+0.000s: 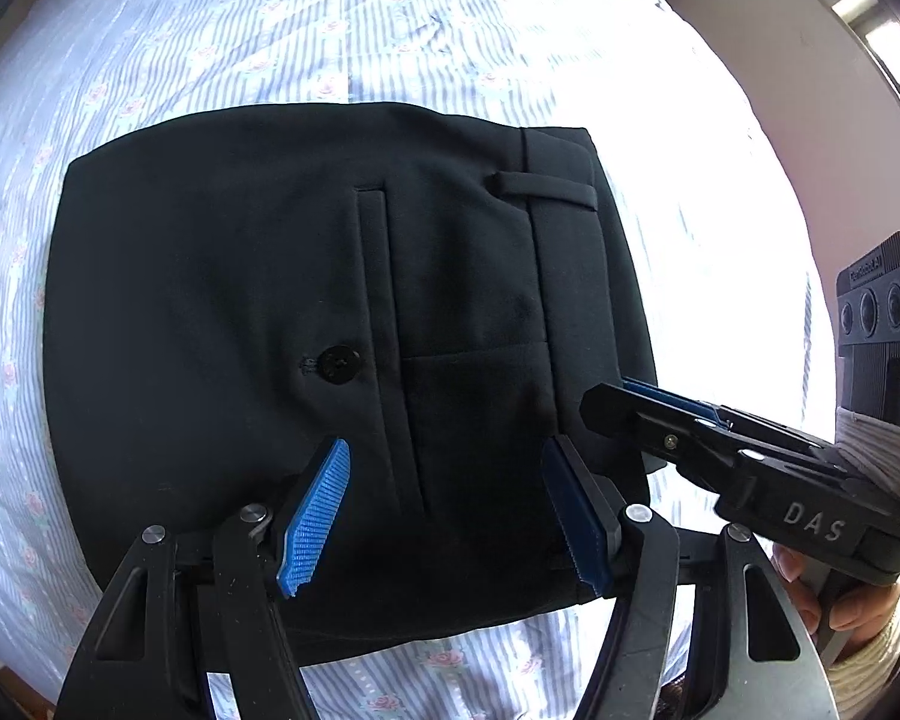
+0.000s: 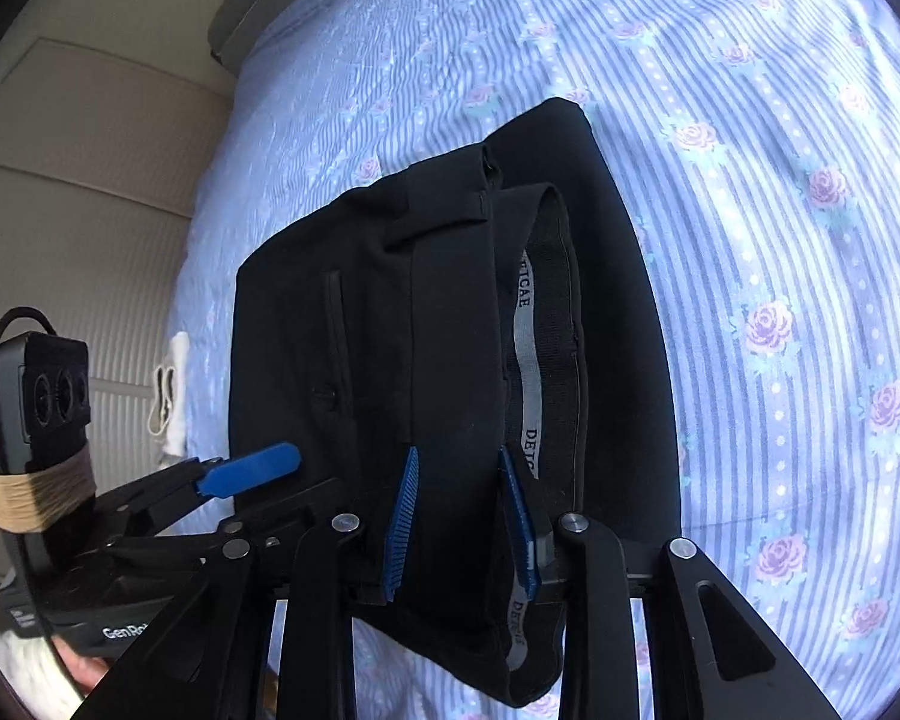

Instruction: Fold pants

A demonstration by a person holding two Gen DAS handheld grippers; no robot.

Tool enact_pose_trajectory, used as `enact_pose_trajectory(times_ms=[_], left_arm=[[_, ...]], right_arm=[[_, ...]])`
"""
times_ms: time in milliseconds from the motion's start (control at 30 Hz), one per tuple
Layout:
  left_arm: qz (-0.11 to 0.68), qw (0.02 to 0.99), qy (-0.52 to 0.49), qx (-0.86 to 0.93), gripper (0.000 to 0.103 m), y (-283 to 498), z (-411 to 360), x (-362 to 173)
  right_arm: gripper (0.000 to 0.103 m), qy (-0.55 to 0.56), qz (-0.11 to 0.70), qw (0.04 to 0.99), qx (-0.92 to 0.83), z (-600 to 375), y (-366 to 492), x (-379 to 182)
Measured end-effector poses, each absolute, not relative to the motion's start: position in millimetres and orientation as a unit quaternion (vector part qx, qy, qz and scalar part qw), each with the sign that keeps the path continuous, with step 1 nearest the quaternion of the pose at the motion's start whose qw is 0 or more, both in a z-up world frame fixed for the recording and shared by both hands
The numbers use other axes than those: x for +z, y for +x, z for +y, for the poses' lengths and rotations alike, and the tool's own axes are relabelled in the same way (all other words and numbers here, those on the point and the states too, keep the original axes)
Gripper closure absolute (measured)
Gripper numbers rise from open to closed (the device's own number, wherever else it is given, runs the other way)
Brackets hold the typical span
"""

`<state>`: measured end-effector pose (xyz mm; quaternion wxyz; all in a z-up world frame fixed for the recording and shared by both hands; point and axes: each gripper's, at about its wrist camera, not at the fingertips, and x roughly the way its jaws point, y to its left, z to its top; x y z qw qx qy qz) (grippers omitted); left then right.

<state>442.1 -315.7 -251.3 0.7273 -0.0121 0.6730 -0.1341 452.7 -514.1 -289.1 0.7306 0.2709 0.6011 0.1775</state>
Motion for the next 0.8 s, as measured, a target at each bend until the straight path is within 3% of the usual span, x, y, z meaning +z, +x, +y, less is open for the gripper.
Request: enact_pose_trajectory(times_ms=[300,367,433,533,800], left_arm=[[0.675,0.727,0.0,-0.129,0.037,434,-328,-251],[0.676,0.726,0.001,-0.128,0.037,435,-330,-251],[0.675,0.727,0.005,-0.129,0.037,435,-333,-250],[0.675,0.726,0.008,-0.13,0.037,435,-338,-250],[0.682,0.718,0.013,-0.138,0.037,430,-343,-252]], right_arm=[[0.079,0.353,0.582,0.694,0.235,-520,447,-288],[0.08,0.344,0.591,0.693,0.229,-514,444,-295],[0.092,0.325,0.613,0.692,0.198,-511,442,-304],[0.097,0.305,0.621,0.708,0.141,-510,444,-307],[0.097,0.258,0.617,0.739,0.078,-517,445,-303]])
